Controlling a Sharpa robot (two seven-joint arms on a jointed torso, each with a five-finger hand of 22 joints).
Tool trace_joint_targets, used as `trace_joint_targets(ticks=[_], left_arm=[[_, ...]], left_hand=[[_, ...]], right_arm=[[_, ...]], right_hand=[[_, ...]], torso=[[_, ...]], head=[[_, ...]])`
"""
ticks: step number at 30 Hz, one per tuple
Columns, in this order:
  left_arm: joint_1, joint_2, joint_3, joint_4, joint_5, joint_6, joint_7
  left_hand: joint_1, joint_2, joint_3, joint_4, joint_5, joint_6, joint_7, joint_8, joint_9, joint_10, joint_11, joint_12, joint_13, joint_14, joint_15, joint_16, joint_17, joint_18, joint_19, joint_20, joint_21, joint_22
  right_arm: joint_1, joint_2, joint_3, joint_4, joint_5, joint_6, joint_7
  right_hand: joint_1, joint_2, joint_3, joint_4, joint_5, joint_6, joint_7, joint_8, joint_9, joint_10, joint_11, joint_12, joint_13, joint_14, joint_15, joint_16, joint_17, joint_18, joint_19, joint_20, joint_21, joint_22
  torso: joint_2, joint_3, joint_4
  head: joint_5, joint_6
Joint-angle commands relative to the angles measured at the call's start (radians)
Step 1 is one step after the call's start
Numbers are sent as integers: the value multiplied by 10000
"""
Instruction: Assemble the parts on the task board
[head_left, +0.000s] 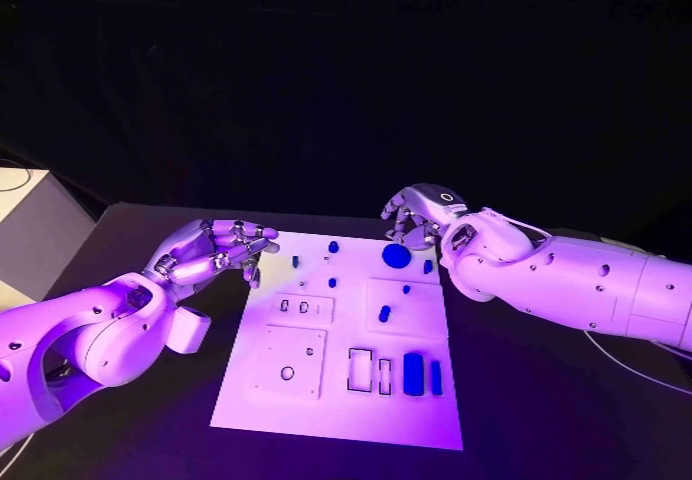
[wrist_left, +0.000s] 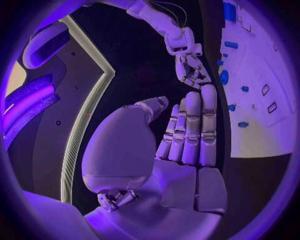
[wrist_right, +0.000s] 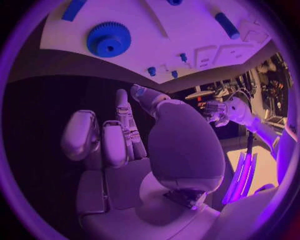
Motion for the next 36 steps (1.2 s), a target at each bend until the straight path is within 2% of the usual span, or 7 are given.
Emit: trace_joint_targets(ticks=[1, 3, 4, 7, 12, 19, 36], left_arm=[[25, -46, 9, -34, 240, 606, 311], [27, -68, 9, -79, 282, 609, 321], [27, -80, 9, -102, 298, 607, 324], [28, -116, 10, -162, 326, 584, 325], [30, -150, 10, -232, 342, 534, 321], [30, -132, 10, -293, 250, 495, 306], [29, -132, 10, -331, 188, 457, 263]], left_hand=[[-86, -11, 25, -34, -35, -48, 3, 3, 8, -85, 18, 63, 9, -87, -13, 59, -16, 55, -79, 20, 34, 8], [-81, -15, 28, -42, -33, -50, -7, 4, 10, -87, 12, 65, 11, -91, -15, 61, -18, 56, -86, 21, 45, 16], [-81, -15, 28, -42, -33, -50, -7, 4, 10, -87, 12, 65, 11, -91, -15, 61, -18, 56, -86, 21, 45, 16], [-79, -14, 30, -46, -32, -47, -14, 8, 13, -83, 8, 70, 13, -92, -17, 64, -18, 57, -91, 21, 54, 21], [-75, -10, 35, -52, -31, -40, -20, 15, 17, -75, 2, 78, 17, -92, -21, 70, -18, 59, -98, 21, 69, 31], [-74, -3, 41, -56, -30, -33, -21, 21, 22, -70, -2, 85, 21, -89, -25, 77, -18, 62, -105, 20, 85, 41], [-76, 6, 47, -56, -29, -32, -16, 25, 25, -73, 0, 88, 22, -90, -27, 83, -19, 63, -113, 20, 101, 51]], right_arm=[[37, -226, 1, 57, 2779, 676, 277], [55, -381, 5, 38, 3064, 966, 297], [61, -445, 6, 12, 3142, 1101, 292], [71, -584, 7, -101, 3191, 1489, 243], [43, -592, 5, -282, 3170, 1922, 123], [-162, -306, -3, -427, 3057, 2200, -6], [-411, 235, -36, -768, 2418, 2017, -396]], right_hand=[[41, 146, -709, 28, 169, -245, -46, -3, 57, -203, -240, 3527, 3542, 223, -108, 193, 178, -208, 61, 33, 210, 288], [59, 552, -1529, 385, 303, -513, 47, 179, 166, 300, 34, 10120, 10415, 414, 25, 874, 1387, -263, 150, 160, 503, 719], [18, 378, -1761, 409, 241, -606, 130, 187, 167, 755, 10, 10878, 11240, 514, 122, 1124, 2015, -264, 194, 134, 630, 895], [185, 495, -2311, 595, 276, -769, 218, 350, 216, 1612, 106, 12202, 12751, 772, 220, 1756, 3597, -447, 498, 249, 1389, 1879], [331, 563, -2981, 861, 282, -986, 284, 424, 221, 1891, 189, 12532, 13143, 865, 317, 1962, 4183, -540, 640, 325, 1807, 2419], [587, 685, -3558, 1192, 314, -1157, 343, 468, 213, 2030, 256, 12675, 13312, 913, 381, 2044, 4452, -599, 718, 396, 2053, 2744], [869, 867, -3613, 1423, 455, -1015, 314, 661, 263, 2037, 239, 12681, 13319, 947, 380, 2094, 4621, -681, 854, 411, 2377, 3159]], torso=[[16, 41, -50], [10, 27, -21], [6, 24, -16], [5, 9, -31], [33, 25, -71], [7, 16, 5], [11, -4, -15]], head=[[-66, 24], [-129, 1], [-150, -3], [-167, -6], [-148, 4], [-222, -54], [-186, -90]])
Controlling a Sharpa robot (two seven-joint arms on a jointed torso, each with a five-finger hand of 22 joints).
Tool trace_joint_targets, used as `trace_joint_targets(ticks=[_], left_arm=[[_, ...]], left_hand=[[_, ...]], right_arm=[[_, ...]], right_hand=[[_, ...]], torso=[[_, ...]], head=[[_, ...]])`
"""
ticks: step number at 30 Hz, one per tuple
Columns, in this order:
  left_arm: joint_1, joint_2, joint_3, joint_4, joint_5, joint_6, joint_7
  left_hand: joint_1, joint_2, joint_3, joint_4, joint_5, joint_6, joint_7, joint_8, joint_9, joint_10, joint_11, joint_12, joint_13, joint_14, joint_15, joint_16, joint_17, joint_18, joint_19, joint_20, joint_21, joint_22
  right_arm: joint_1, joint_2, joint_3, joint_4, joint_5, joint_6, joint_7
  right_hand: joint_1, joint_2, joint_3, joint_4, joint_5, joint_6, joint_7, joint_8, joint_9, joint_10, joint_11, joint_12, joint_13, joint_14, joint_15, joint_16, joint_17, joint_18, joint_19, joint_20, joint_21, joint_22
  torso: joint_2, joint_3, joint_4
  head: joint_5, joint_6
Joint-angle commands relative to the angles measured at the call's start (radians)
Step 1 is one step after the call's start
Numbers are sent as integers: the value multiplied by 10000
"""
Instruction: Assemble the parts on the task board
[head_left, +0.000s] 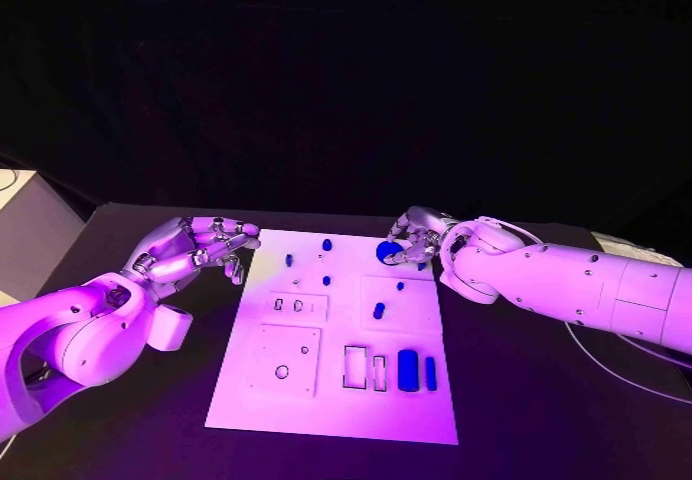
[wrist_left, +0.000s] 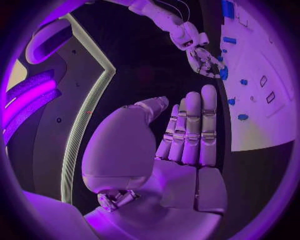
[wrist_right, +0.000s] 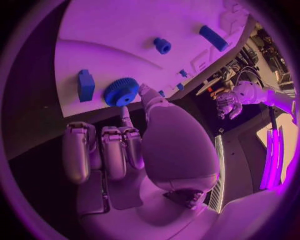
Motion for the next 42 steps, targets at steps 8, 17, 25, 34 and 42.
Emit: trace_joint_targets(ticks=[8, 17, 25, 34, 42], left_arm=[[18, 14, 9, -3, -37, 121, 68], [18, 27, 9, -23, -51, 120, 40], [18, 52, 9, -34, -122, 141, 23], [18, 83, 9, -42, -157, 163, -6], [17, 96, 9, -57, -179, 180, -37]], left_hand=[[-79, 10, 22, -28, -28, -36, -10, 24, 9, -80, 2, 55, 15, -56, 9, 45, -13, 63, -85, -16, 65, 15], [-79, 10, 22, -28, -28, -36, -10, 24, 9, -80, 2, 55, 15, -56, 9, 45, -13, 63, -85, -16, 65, 15], [-80, 22, 31, -27, -26, -38, -6, 25, 11, -86, 5, 56, 16, -58, 10, 48, -15, 63, -94, -16, 77, 23], [-89, 40, 41, -21, -26, -41, -1, 27, 14, -93, 10, 58, 17, -63, 13, 51, -17, 62, -107, -14, 95, 35], [-89, 40, 41, -21, -26, -41, -1, 27, 14, -93, 10, 58, 17, -63, 13, 51, -17, 62, -107, -14, 95, 35]], right_arm=[[-65, 89, -14, -179, -748, -170, -251], [-69, 80, -14, -142, -662, -372, -124], [-71, 80, -13, -182, -572, -368, -146], [-90, 124, -13, -292, -558, 118, -175], [-147, 162, -14, -365, -556, 741, -180]], right_hand=[[252, 76, 160, 59, 110, 94, -5, 90, 7, 1065, 43, 34, 2630, 981, 46, 65, 2186, -167, 431, 41, 112, 1080], [279, 97, 225, 88, 204, 133, -12, 126, 14, 1065, 37, 34, 2630, 981, 43, 65, 2185, -184, 457, 38, 173, 1160], [278, 105, 253, 108, 254, 145, -14, 139, 16, 1065, 35, 34, 2630, 981, 40, 66, 2189, -200, 482, 37, 226, 1228], [327, 196, 450, 155, 361, 211, -28, 184, 17, 1065, 22, 34, 2630, 978, 32, 63, 2179, -204, 483, 33, 248, 1260], [369, 243, 684, 183, 332, 310, -53, 210, 8, 1065, -2, 34, 2630, 977, 13, 62, 2177, -206, 481, 20, 260, 1280]], torso=[[0, 5, 5], [12, 20, -14], [4, 5, -8], [8, 5, 4], [2, -7, 6]], head=[[16, -36], [29, -51], [6, -35], [-6, -66], [2, -99]])
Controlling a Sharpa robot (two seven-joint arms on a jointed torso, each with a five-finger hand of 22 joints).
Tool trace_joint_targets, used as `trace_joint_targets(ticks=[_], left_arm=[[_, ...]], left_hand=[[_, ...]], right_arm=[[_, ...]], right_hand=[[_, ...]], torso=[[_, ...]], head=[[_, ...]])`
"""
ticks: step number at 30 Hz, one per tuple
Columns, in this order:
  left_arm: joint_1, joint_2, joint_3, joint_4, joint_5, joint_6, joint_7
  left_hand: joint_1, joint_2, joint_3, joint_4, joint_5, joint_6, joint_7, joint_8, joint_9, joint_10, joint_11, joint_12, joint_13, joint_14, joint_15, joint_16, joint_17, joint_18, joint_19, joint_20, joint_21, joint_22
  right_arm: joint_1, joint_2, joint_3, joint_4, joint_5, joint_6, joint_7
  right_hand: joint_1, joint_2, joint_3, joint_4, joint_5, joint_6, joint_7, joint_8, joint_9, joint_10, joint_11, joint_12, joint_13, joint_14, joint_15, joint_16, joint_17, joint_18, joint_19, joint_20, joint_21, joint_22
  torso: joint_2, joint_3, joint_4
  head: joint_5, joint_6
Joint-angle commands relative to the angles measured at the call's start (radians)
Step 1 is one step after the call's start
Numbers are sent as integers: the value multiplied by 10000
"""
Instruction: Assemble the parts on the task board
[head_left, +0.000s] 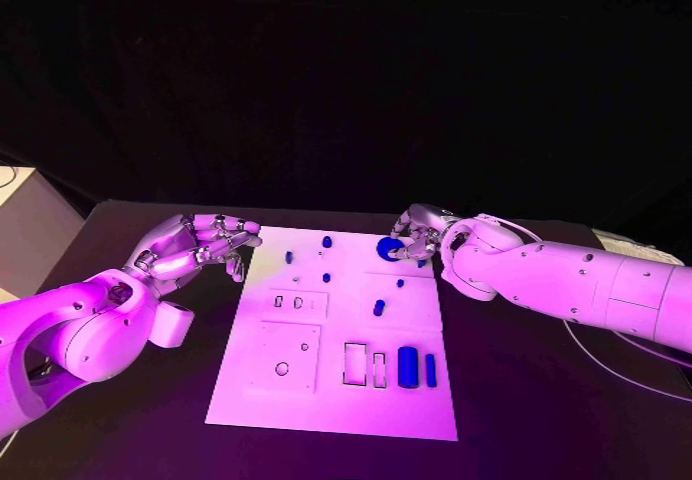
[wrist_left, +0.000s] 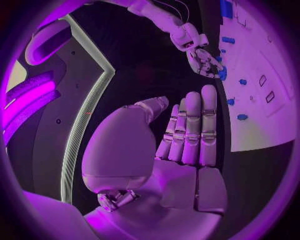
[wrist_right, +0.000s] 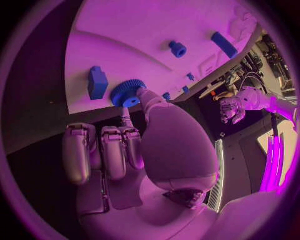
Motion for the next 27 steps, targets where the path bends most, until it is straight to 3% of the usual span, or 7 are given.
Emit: trace_joint_targets(ticks=[1, 7, 11, 14, 16, 23, 27], left_arm=[[17, 24, 10, 15, -64, 179, 7], [16, 21, 9, 18, -72, 188, -26], [16, 17, 9, 25, -74, 191, -41], [16, 10, 9, 32, -83, 191, -54], [16, 8, 9, 35, -101, 191, -58], [15, 13, 9, 49, -166, 197, -74], [15, 19, 9, 66, -222, 193, -86]], left_hand=[[-91, 44, 43, -19, -26, -43, 0, 27, 10, -95, 10, 60, 11, -65, 13, 52, -10, 62, -74, 23, 60, 15], [-102, 48, 47, -14, -27, -54, 9, 24, 10, -109, 17, 58, 11, -71, 17, 55, -13, 61, -87, 25, 75, 25], [-102, 48, 47, -14, -27, -54, 9, 24, 10, -109, 17, 58, 11, -71, 17, 55, -13, 61, -87, 25, 75, 25], [-111, 48, 48, -12, -27, -67, 16, 19, 10, -123, 23, 55, 10, -79, 22, 55, -16, 60, -100, 28, 87, 33], [-111, 48, 48, -12, -27, -67, 16, 19, 10, -123, 23, 55, 10, -79, 22, 55, -16, 60, -100, 28, 87, 33], [-111, 49, 51, -14, -27, -72, 18, 17, 11, -130, 25, 54, 10, -83, 24, 56, -17, 60, -107, 30, 93, 37], [-111, 49, 51, -14, -27, -72, 18, 17, 11, -130, 25, 54, 10, -83, 24, 56, -17, 60, -107, 30, 93, 37]], right_arm=[[-66, 17, -34, -24, -54, 822, -12], [-88, 22, -35, -48, -52, 1025, -32], [-92, 23, -35, -18, -112, 878, -46], [-100, 7, -35, 89, -531, 516, -76], [-106, -17, -36, 215, -820, 194, -55], [-116, -54, -34, 690, -1790, -767, 87], [-117, -62, -33, 943, -2449, -1257, 100]], right_hand=[[83, 3, 61, -18, 38, 71, -2, 26, 17, 1066, 0, 35, 2627, 976, 13, 25, 2180, -207, 482, 21, 27, 1286], [74, 12, 129, 1, 48, 85, -7, 23, 9, 1066, -3, 35, 2627, 975, 9, 24, 2175, -209, 484, 18, 36, 1298], [58, -17, 317, 33, 196, 123, -19, 9, -14, 1066, -17, 35, 2627, 972, -2, 20, 2163, -206, 472, 8, 27, 1293], [156, -71, 826, -35, 534, 316, -66, 43, -37, 1066, -61, 35, 2627, 968, -40, 16, 2151, -209, 472, -23, 45, 1325], [230, -93, 1419, -162, 336, 502, -113, 80, -54, 1066, -108, 35, 2627, 968, -83, 14, 2151, -213, 474, -61, 60, 1353], [155, -212, 2530, -596, 308, 892, -228, 246, -13, 1066, -213, 35, 2627, 964, -177, 6, 2136, -232, 502, -147, 123, 1455], [13, -274, 2782, -730, 361, 1005, -272, 327, 23, 1066, -253, 35, 2627, 967, -211, 7, 2144, -244, 523, -176, 161, 1508]], torso=[[-2, -12, 4], [-1, -8, -5], [-9, -9, 7], [-12, -11, 10], [-9, -6, 3], [-2, 0, -18], [-6, -14, 12]], head=[[3, -15], [12, -10], [15, -20], [7, -7], [14, 10], [78, 48], [98, 56]])
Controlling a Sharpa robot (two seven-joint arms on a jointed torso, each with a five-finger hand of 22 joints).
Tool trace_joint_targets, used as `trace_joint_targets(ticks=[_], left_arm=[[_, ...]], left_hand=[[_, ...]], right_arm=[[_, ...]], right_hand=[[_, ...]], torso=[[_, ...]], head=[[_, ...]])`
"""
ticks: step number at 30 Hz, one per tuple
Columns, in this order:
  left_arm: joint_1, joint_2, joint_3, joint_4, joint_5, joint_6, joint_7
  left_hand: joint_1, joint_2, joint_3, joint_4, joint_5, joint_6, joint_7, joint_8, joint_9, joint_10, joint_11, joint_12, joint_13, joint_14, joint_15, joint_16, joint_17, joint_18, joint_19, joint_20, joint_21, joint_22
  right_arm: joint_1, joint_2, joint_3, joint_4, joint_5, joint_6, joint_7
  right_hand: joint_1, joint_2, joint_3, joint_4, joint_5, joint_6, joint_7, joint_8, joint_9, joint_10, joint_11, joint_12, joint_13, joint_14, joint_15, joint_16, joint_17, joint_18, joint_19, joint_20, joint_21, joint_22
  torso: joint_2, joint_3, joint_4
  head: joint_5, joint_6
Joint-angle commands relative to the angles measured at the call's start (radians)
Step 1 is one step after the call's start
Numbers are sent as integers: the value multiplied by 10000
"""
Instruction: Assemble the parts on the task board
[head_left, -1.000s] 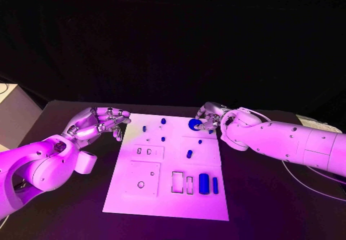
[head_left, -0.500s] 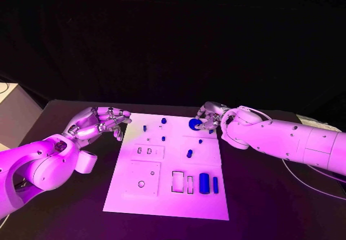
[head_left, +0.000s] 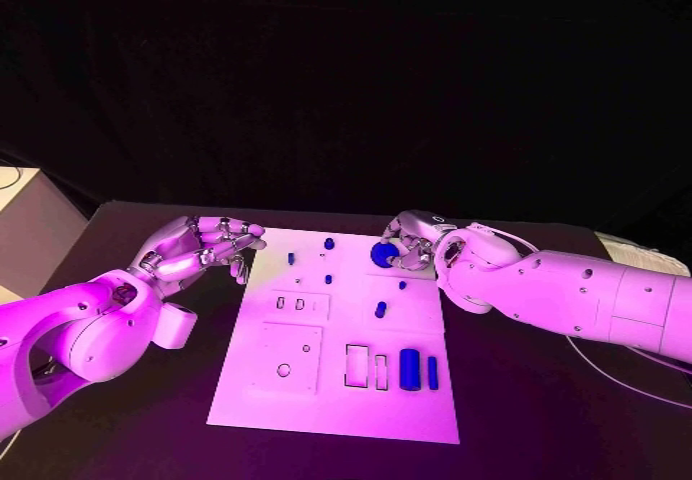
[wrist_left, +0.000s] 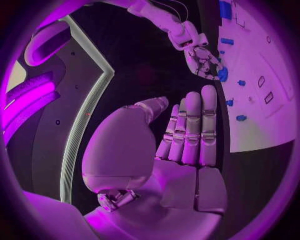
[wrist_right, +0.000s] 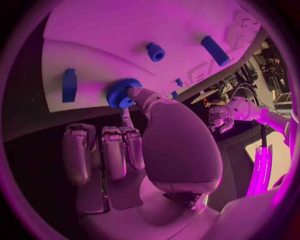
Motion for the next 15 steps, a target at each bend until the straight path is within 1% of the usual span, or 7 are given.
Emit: trace_joint_targets(ticks=[1, 4, 5, 9, 12, 15], left_arm=[[15, 20, 9, 46, -117, 166, 16], [14, 16, 9, 66, -134, 152, 9], [14, 15, 9, 73, -137, 150, 6], [14, 22, 9, 102, -145, 141, -9], [14, 35, 9, 130, -148, 135, -23], [14, 54, 9, 150, -149, 133, -34]], left_hand=[[-70, 8, 52, -13, -27, -72, 18, 17, 13, -57, 26, 54, 12, -48, -11, 56, -10, 60, -71, -8, 55, 13], [-70, 8, 52, -13, -27, -72, 18, 17, 13, -57, 26, 54, 12, -48, -11, 56, -10, 60, -71, -8, 55, 13], [-61, 23, 66, -21, -25, -76, 20, 18, 15, -65, 27, 55, 13, -57, -9, 56, -14, 60, -84, -5, 67, 21], [-61, 23, 66, -21, -25, -76, 20, 18, 15, -65, 27, 55, 13, -57, -9, 56, -14, 60, -84, -5, 67, 21], [-61, 23, 66, -21, -25, -76, 20, 18, 15, -65, 27, 55, 13, -57, -9, 56, -14, 60, -84, -5, 67, 21], [-61, 23, 66, -21, -25, -76, 20, 18, 15, -65, 27, 55, 13, -57, -9, 56, -14, 60, -84, -5, 67, 21]], right_arm=[[-2, -13, 6, 231, -1297, -855, 80], [-2, 3, 8, 484, -1692, -1046, 83], [-2, 26, 8, 562, -1797, -1080, 88], [-1, 211, 9, 758, -2219, -1103, 51], [0, 441, 8, 727, -2578, -1132, -61], [1, 697, 6, 557, -2840, -1118, -172]], right_hand=[[-194, 43, 155, -76, 64, 684, -217, 379, 144, 1046, -99, 35, 2631, 934, -108, 10, 2155, -150, 538, -106, 100, 1537], [-271, 16, 217, -108, 43, 715, -231, 407, 158, 1046, -112, 35, 2631, 937, -121, 13, 2168, -171, 576, -118, 168, 1621], [-285, 12, 225, -113, 36, 719, -233, 411, 161, 1046, -114, 35, 2631, 938, -123, 14, 2173, -174, 581, -120, 177, 1632], [-354, -11, 270, -137, 4, 740, -246, 432, 172, 1046, -125, 35, 2631, 941, -134, 18, 2185, -184, 600, -130, 210, 1674], [-433, -39, 298, -148, -43, 743, -252, 442, 178, 1046, -130, 35, 2631, 943, -142, 19, 2190, -189, 609, -138, 225, 1694], [-459, -50, 304, -151, -58, 739, -252, 442, 179, 1046, -131, 35, 2631, 941, -144, 17, 2185, -189, 610, -141, 227, 1696]], torso=[[3, -6, 30], [0, -4, 30], [0, -1, 20], [7, 1, 12], [7, -7, 13], [8, -4, 6]], head=[[23, 12], [44, 12], [65, 14], [94, 11], [89, 6], [96, 16]])
